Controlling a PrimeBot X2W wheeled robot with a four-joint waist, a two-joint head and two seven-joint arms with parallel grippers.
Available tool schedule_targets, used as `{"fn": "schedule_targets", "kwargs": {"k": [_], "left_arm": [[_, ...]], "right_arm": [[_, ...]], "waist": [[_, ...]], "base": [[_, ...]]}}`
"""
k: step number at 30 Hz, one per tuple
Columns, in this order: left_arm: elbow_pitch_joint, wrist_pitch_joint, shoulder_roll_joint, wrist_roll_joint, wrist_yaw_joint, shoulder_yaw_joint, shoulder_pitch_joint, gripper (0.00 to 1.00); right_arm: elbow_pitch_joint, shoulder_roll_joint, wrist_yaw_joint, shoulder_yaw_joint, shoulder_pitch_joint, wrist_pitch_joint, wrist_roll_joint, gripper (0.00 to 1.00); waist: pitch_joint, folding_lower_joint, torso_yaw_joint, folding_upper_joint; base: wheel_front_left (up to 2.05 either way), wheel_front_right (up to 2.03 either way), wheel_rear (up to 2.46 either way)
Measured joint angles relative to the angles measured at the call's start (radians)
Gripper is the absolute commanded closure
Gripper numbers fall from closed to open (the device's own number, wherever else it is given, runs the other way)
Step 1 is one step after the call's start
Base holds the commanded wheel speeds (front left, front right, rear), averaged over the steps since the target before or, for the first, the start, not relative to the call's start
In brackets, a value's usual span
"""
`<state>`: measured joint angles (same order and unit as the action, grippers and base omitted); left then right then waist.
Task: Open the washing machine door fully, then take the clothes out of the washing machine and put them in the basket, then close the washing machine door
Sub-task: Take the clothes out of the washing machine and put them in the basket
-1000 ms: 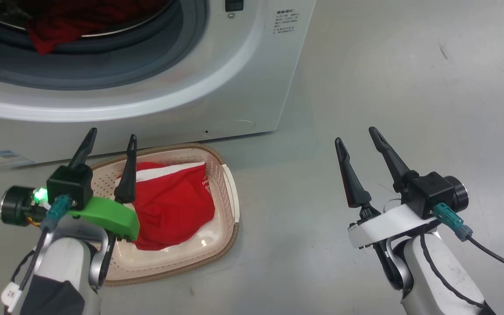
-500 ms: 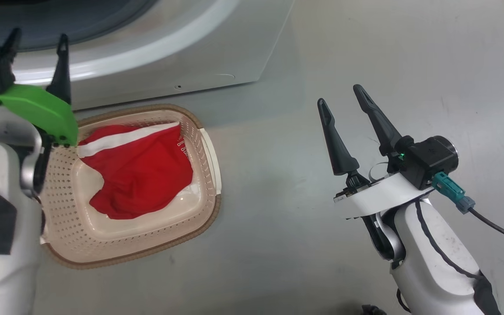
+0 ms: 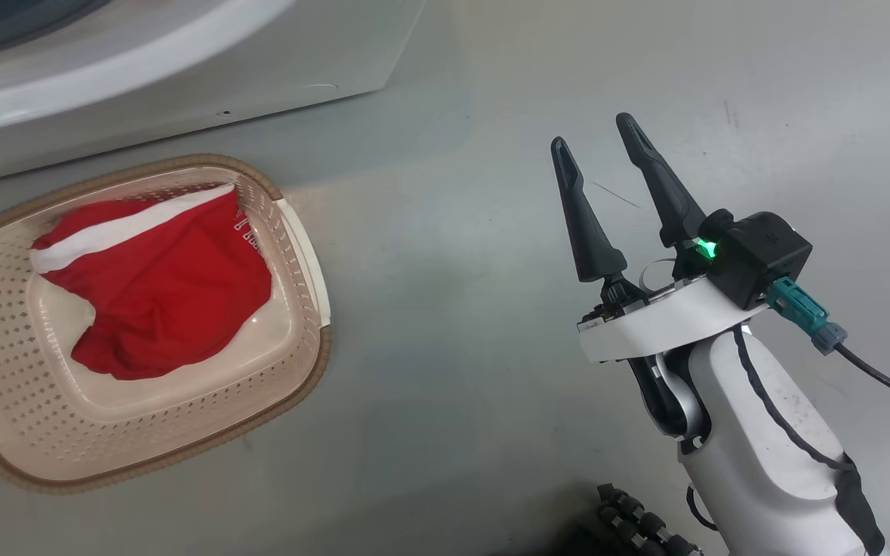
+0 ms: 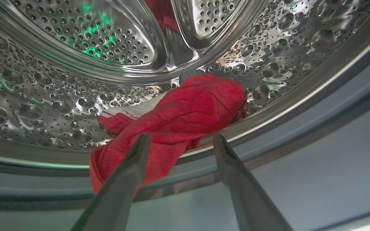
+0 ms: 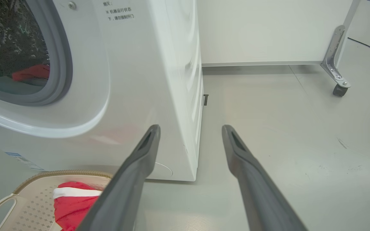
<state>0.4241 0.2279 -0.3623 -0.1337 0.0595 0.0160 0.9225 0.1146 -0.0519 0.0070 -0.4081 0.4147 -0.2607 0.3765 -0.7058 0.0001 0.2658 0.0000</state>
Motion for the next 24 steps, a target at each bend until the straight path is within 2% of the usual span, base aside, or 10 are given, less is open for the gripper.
{"fn": "schedule_targets", "kwargs": {"k": [9,22,24], "left_arm": [[0.053,0.011,-0.073,0.048,0.007,-0.007,0.105,0.0],[0.187,0.066,-0.098,0.081,-0.02,0.004,0.146,0.01],[0.2,0.08,-0.096,0.082,-0.026,0.004,0.151,0.5]], "right_arm": [[-0.002,0.0,-0.01,-0.018,0.019,0.0,0.011,0.0],[-0.001,0.002,-0.02,-0.025,0.032,0.0,0.02,0.0],[-0.001,0.002,-0.02,-0.027,0.032,0.0,0.02,0.0]], "waist": [[-0.045,0.0,0.055,0.0],[-0.055,-0.0001,0.076,0.0],[-0.053,-0.0001,0.077,0.0]], "base": [[0.0,0.0,0.0],[0.0,0.0,0.0],[0.0,0.0,0.0]]}}
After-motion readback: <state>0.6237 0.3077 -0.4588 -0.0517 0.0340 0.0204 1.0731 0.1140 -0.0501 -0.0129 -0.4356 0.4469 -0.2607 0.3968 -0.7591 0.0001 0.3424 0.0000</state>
